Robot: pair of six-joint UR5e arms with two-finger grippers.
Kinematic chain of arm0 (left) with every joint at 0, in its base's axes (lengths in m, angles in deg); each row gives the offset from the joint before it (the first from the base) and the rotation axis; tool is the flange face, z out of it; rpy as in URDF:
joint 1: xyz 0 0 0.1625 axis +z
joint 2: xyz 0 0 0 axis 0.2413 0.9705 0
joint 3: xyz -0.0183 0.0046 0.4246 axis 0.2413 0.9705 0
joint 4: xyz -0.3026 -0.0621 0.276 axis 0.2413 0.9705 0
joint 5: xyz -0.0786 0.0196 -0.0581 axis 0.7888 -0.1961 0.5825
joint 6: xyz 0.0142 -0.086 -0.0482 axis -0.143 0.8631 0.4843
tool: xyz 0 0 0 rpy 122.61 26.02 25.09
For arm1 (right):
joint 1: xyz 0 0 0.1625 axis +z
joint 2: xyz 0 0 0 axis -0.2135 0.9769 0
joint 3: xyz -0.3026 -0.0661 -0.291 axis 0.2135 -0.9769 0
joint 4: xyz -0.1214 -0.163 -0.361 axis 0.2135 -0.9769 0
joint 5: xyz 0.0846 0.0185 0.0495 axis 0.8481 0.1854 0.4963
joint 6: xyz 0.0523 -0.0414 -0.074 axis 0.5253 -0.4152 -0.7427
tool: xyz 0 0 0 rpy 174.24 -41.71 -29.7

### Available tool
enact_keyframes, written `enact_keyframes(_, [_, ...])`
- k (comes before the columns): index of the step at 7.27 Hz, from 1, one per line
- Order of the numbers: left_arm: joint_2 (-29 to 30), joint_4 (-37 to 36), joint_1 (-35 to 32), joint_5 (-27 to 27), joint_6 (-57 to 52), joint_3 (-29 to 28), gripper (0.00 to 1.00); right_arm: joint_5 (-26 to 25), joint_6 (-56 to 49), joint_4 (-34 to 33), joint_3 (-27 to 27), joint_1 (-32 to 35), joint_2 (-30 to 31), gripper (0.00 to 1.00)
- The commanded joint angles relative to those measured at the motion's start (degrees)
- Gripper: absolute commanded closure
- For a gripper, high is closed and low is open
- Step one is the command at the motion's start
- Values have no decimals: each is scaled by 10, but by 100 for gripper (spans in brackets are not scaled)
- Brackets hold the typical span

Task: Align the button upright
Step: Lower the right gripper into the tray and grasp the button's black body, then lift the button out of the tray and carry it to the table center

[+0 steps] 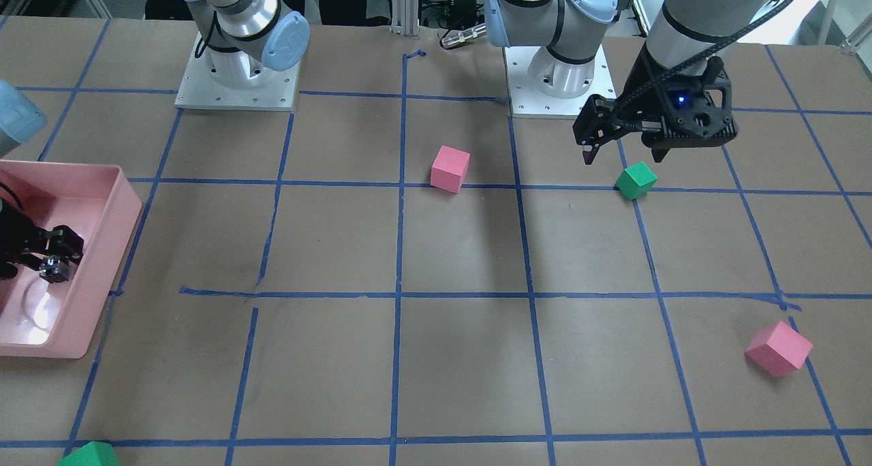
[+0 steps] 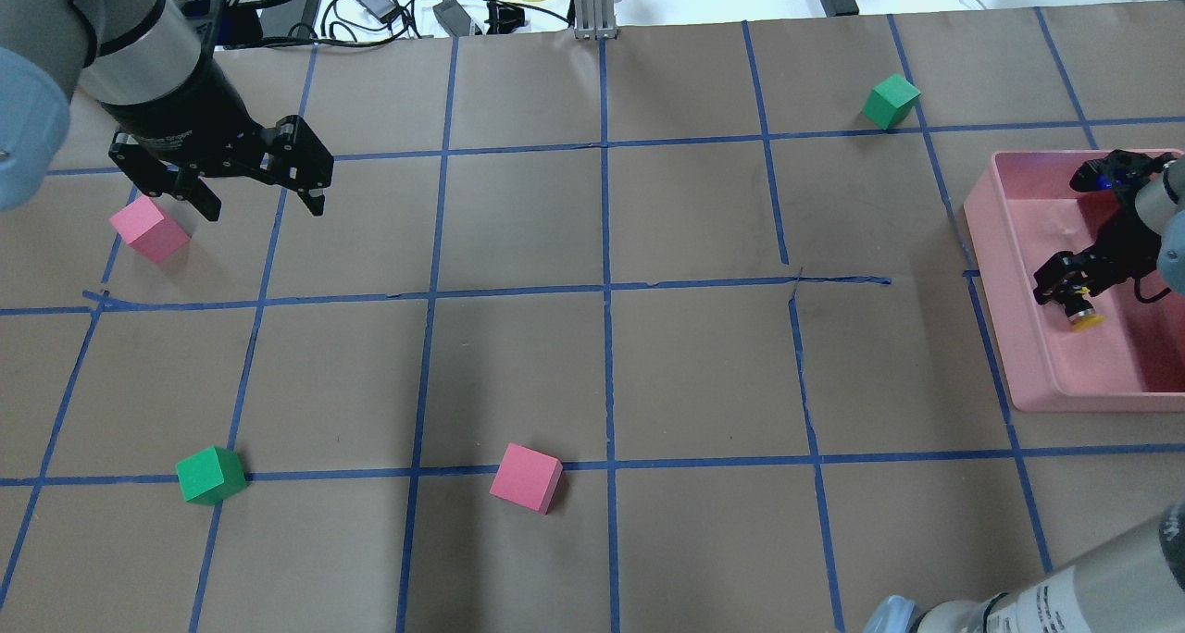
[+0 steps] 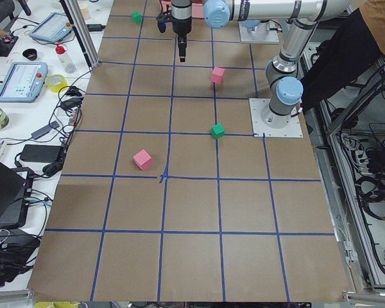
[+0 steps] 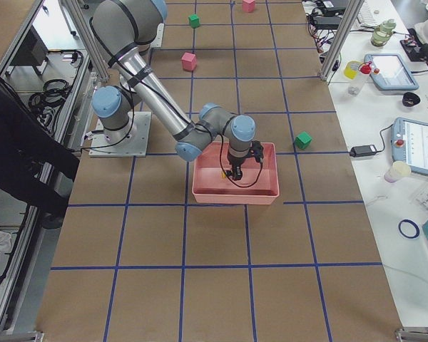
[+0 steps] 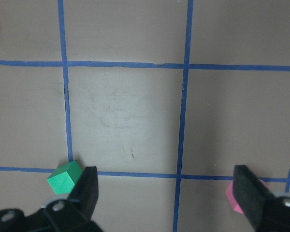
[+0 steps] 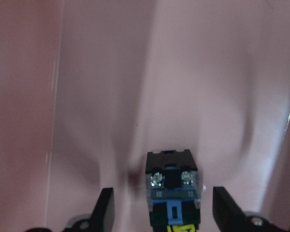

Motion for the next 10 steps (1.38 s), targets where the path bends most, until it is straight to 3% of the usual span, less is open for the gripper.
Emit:
enact_keyframes(1, [0, -1, 2, 0, -3, 0, 0, 0, -1, 9, 0, 0, 2, 87])
enact_keyframes(2, [0, -1, 2, 0, -4, 0, 0, 1, -2, 10, -4, 0, 6, 100])
enact_keyframes(4, [0, -1, 2, 1, -4, 0, 0, 10, -11, 9, -10, 0, 19, 100])
enact_keyframes(6, [0, -1, 1, 1, -3, 0, 0, 13, -10, 25, -66, 11, 46, 100])
enact_keyframes(8, [0, -1, 1, 1, -3, 0, 0, 21, 9, 115, -157, 68, 65, 100])
enact_keyframes(10, [0, -1, 2, 1, -3, 0, 0, 21, 128, 135, -174, 145, 74, 100])
